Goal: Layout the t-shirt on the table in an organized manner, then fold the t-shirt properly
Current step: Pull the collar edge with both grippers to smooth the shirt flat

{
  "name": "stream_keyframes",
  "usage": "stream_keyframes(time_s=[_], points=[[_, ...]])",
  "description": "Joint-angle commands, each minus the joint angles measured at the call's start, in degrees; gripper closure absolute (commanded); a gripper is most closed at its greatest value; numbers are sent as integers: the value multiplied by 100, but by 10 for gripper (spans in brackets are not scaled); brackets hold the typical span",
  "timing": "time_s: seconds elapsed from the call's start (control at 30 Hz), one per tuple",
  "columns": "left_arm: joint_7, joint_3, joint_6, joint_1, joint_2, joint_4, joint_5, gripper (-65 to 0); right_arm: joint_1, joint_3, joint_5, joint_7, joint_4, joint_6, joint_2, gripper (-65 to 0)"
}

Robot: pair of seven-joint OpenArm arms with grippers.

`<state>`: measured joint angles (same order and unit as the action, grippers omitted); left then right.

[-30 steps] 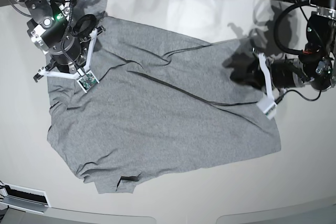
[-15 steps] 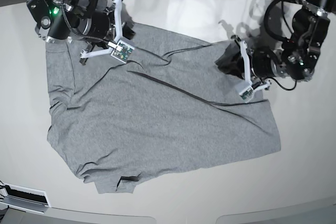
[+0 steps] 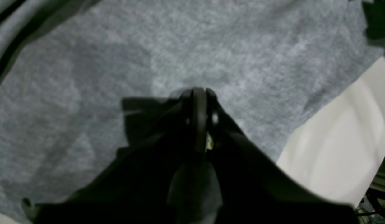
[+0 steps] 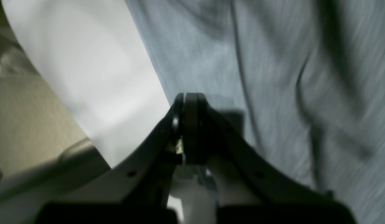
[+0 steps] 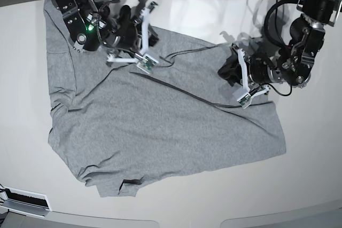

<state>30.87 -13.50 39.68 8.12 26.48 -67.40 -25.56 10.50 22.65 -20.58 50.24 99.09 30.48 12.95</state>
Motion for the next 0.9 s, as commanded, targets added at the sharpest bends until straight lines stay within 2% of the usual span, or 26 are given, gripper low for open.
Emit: stream_keyframes(time_s=[0.0,0.13,0.33,0.43,0.6,0.73,0.87], points=[[-92,33,32,101,83,-61,-83,0,-55,-15,-175,-122,162,90,-85,0],[-92,33,32,131,83,-61,-81,0,-57,-15,-142,-232,162,98,-326,0],[-133,33,32,144,83,-61,-81,0,-70,-15,4,-708,15,90,-472,0],[-136,33,32,160,83,-61,-81,0,-118,-15,330,-1027,-317,-179,-472,0],[-138,33,32,129,31,-31,-31,0,-229,-15,352,-1016,-839,-308,-470,0],[-570,33,32,133,-146,238,350,0,-227,-15,356,-1014,-962,-308,-490,0],[-647,33,32,131,-302,501,533,0,-225,-15,492,-1012,-1163,-297,-549,0]])
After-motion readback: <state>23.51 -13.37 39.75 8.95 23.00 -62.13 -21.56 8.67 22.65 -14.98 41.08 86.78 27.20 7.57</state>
